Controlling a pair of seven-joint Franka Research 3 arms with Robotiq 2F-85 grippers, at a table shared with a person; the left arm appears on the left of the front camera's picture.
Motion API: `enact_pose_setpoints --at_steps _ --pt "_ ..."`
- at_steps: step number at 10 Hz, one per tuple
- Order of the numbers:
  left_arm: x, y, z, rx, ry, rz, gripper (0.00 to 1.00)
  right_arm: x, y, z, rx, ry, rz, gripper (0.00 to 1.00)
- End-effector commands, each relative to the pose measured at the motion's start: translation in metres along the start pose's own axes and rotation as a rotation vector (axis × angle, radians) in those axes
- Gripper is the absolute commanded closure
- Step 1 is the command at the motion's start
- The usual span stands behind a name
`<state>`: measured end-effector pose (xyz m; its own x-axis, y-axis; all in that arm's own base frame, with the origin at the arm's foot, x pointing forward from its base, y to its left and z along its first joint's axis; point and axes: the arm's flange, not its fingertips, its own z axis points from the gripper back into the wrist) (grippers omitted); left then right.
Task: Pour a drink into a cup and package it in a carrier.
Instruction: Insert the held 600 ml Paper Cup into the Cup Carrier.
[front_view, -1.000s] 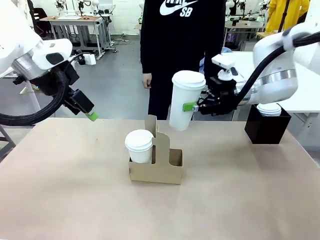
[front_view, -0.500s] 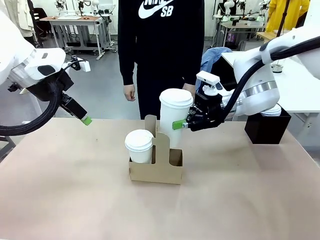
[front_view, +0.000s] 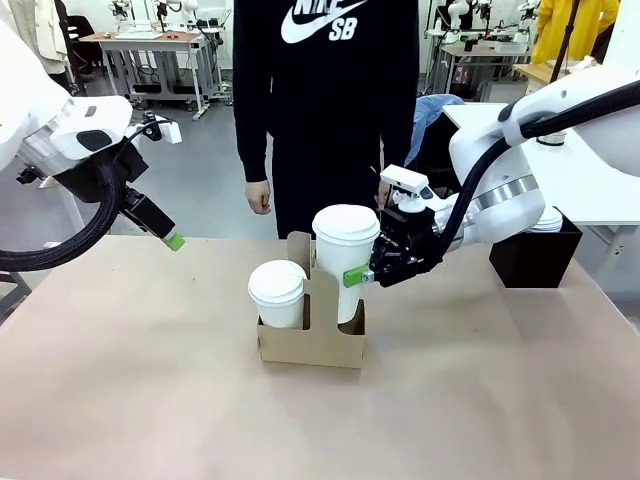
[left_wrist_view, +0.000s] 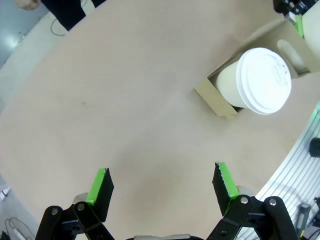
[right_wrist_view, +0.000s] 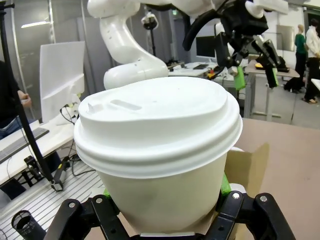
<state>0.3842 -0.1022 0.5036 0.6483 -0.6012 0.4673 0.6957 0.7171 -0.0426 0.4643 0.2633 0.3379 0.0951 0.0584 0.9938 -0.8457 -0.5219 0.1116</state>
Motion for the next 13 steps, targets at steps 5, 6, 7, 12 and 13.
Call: enact_pose_setpoints --at_steps 5,6,7,12,13 --pt "0.002 -0.001 0.001 0.006 0.011 0.012 0.00 -0.040 0.005 -0.003 -0.003 -0.014 0.042 0.19" --pt "0.002 -0.001 0.001 0.006 0.011 0.012 0.00 -0.047 0.006 -0.002 -0.005 -0.022 0.046 0.19" --pt "0.002 -0.001 0.001 0.006 0.011 0.012 0.00 -0.053 0.007 -0.002 -0.003 -0.027 0.043 0.19" --pt "0.002 -0.001 0.001 0.006 0.011 0.012 0.00 -0.078 0.009 -0.003 -0.016 -0.019 0.039 0.19" --pt "0.002 -0.001 0.001 0.006 0.011 0.012 0.00 -0.083 0.009 -0.003 -0.031 -0.006 0.034 0.19"
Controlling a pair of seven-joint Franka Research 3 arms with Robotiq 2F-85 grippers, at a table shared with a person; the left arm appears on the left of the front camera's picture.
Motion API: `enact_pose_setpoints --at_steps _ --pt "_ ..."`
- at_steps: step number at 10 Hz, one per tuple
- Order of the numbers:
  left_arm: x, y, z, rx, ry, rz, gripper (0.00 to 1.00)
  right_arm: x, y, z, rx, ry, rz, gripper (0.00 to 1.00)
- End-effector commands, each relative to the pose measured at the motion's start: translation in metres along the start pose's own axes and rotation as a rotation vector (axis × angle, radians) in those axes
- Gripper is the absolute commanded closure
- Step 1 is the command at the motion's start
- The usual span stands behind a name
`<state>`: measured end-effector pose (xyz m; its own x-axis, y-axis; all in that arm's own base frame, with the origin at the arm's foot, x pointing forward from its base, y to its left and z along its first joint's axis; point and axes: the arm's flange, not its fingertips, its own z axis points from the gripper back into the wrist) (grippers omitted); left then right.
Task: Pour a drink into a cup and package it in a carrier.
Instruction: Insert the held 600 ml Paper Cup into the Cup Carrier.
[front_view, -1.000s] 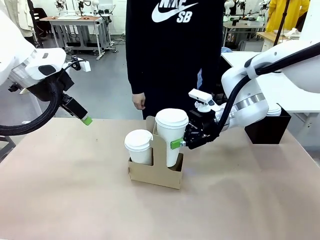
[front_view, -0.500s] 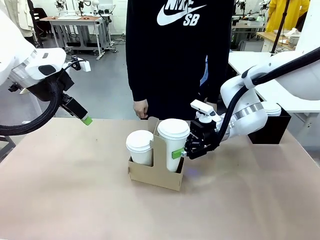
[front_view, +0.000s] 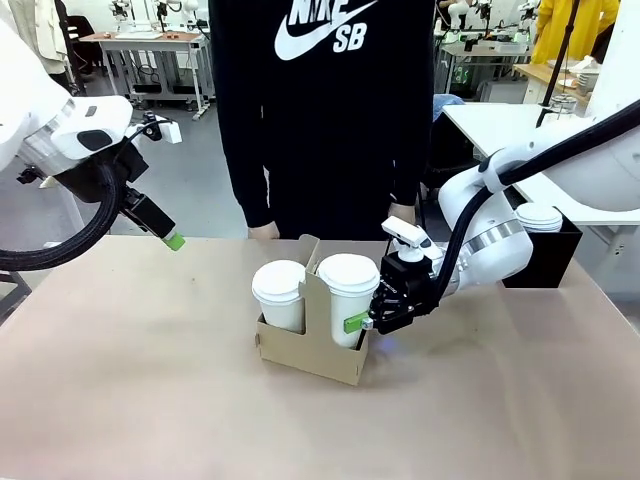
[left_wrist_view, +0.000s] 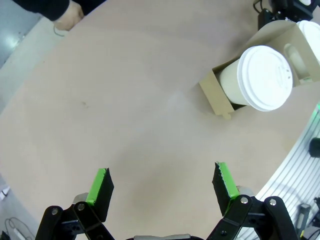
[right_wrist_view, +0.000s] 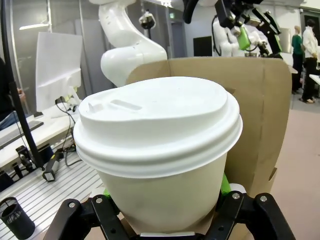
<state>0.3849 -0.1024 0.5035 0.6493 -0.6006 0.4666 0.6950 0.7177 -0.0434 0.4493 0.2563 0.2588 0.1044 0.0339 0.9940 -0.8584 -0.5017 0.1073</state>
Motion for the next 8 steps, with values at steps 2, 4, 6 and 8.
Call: enact_pose_setpoints --at_steps 2,4,6,8 --pt "0.002 -0.001 0.002 0.006 0.010 0.011 0.00 -0.011 0.001 0.000 -0.031 0.045 0.011 0.19" --pt "0.002 -0.001 0.002 0.006 0.010 0.011 0.00 -0.014 0.000 0.000 -0.045 0.062 0.005 0.19" --pt "0.002 -0.001 0.002 0.006 0.010 0.011 0.00 -0.016 0.002 0.003 -0.066 0.099 0.015 0.00" --pt "0.002 -0.001 0.002 0.006 0.010 0.011 0.00 -0.012 0.007 0.012 -0.098 0.112 0.021 0.00"
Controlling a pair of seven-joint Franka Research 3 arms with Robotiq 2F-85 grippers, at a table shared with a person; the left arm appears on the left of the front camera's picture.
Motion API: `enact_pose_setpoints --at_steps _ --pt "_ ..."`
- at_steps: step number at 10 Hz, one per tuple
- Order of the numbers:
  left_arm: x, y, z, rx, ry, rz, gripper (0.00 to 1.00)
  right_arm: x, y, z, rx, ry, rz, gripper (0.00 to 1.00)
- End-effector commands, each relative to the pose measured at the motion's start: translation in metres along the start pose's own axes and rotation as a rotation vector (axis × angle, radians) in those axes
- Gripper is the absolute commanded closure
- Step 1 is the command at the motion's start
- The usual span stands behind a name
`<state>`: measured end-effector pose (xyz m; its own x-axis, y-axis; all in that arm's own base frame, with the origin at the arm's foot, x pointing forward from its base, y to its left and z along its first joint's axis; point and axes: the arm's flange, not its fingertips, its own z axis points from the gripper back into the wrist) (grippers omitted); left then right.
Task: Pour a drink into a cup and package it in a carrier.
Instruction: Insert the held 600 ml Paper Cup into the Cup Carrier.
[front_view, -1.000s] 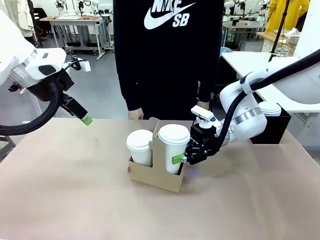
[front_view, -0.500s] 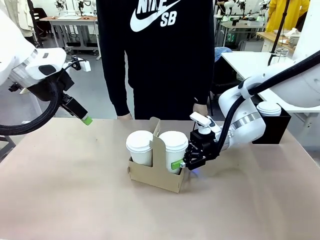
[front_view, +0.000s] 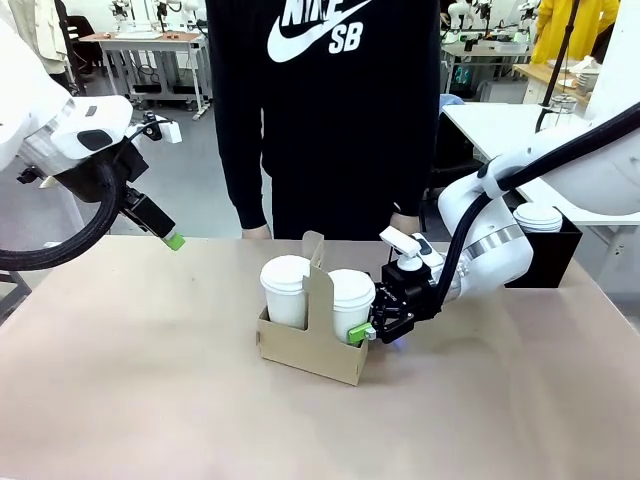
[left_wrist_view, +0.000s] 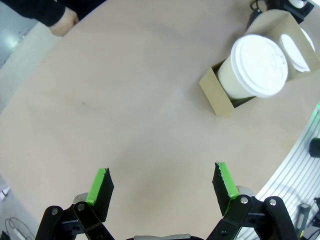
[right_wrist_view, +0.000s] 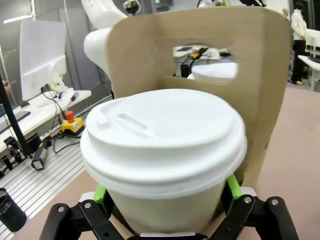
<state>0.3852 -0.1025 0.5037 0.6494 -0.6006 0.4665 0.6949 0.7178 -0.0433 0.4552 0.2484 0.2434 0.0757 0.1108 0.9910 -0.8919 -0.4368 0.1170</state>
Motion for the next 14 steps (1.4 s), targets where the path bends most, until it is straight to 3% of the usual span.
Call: enact_pose_setpoints --at_steps 1,5,8,11,14 --pt "0.001 -0.002 0.002 0.006 0.010 0.010 0.00 0.003 0.014 0.011 -0.051 0.037 0.034 0.00" --pt "0.001 -0.002 0.002 0.006 0.010 0.010 0.00 0.009 0.025 0.035 -0.110 0.044 0.029 0.00" --pt "0.001 -0.002 0.002 0.006 0.010 0.010 0.00 0.017 0.044 0.071 -0.221 0.054 0.010 0.00" --pt "0.001 -0.002 0.002 0.006 0.010 0.010 0.00 0.040 0.095 0.125 -0.448 0.111 -0.129 0.00" --pt "0.001 -0.002 0.002 0.006 0.010 0.010 0.00 0.083 0.158 0.166 -0.750 0.253 -0.349 0.00"
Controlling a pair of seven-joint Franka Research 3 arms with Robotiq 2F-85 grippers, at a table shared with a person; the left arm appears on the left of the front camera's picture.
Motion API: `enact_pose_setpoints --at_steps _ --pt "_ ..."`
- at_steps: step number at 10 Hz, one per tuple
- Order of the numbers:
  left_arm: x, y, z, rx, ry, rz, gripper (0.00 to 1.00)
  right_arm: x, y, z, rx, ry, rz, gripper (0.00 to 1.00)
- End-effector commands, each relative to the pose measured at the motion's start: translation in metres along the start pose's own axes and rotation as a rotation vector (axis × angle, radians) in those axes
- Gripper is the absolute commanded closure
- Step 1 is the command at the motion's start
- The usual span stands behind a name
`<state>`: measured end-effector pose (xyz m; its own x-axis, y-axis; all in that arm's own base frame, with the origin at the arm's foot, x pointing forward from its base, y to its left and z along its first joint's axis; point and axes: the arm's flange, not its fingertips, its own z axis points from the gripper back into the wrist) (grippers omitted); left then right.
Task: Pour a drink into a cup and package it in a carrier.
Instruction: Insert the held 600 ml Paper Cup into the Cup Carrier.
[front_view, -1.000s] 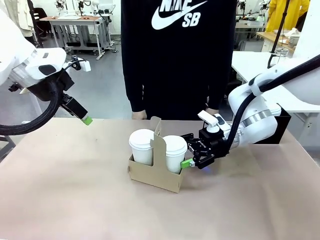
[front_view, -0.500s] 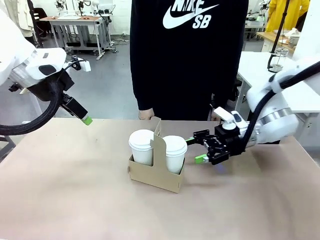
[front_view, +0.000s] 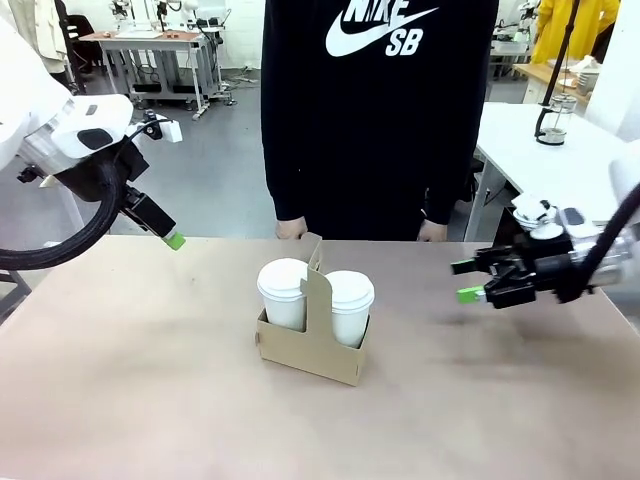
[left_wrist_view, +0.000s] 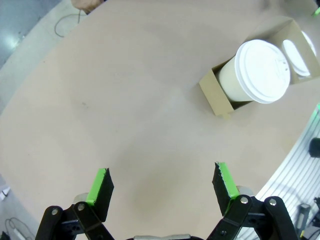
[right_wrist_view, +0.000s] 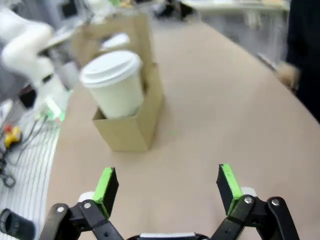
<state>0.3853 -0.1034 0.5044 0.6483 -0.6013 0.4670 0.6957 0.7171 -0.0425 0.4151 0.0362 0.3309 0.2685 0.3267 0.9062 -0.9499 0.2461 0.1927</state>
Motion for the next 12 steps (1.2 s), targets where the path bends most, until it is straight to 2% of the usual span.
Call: enact_pose_setpoints --at_steps 1,3,5,6,7,8,12 --pt "0.000 -0.001 0.001 0.006 0.011 0.012 0.00 0.020 0.038 0.028 -0.228 0.158 -0.202 0.00" --pt "0.000 -0.001 0.001 0.006 0.011 0.012 0.00 0.017 0.048 0.042 -0.338 0.219 -0.256 0.00" --pt "0.000 -0.001 0.001 0.006 0.011 0.012 0.00 0.013 0.055 0.041 -0.358 0.232 -0.265 0.00" --pt "0.000 -0.001 0.001 0.006 0.011 0.012 0.00 0.012 0.054 0.044 -0.375 0.217 -0.260 0.00" --pt "0.000 -0.001 0.001 0.006 0.011 0.012 0.00 0.013 0.055 0.037 -0.307 0.170 -0.248 0.00" --pt "0.000 -0.001 0.001 0.006 0.011 0.012 0.00 0.027 0.011 0.043 -0.372 0.212 -0.244 0.00" --pt "0.000 -0.001 0.001 0.006 0.011 0.012 0.00 0.027 0.011 0.043 -0.372 0.212 -0.244 0.00"
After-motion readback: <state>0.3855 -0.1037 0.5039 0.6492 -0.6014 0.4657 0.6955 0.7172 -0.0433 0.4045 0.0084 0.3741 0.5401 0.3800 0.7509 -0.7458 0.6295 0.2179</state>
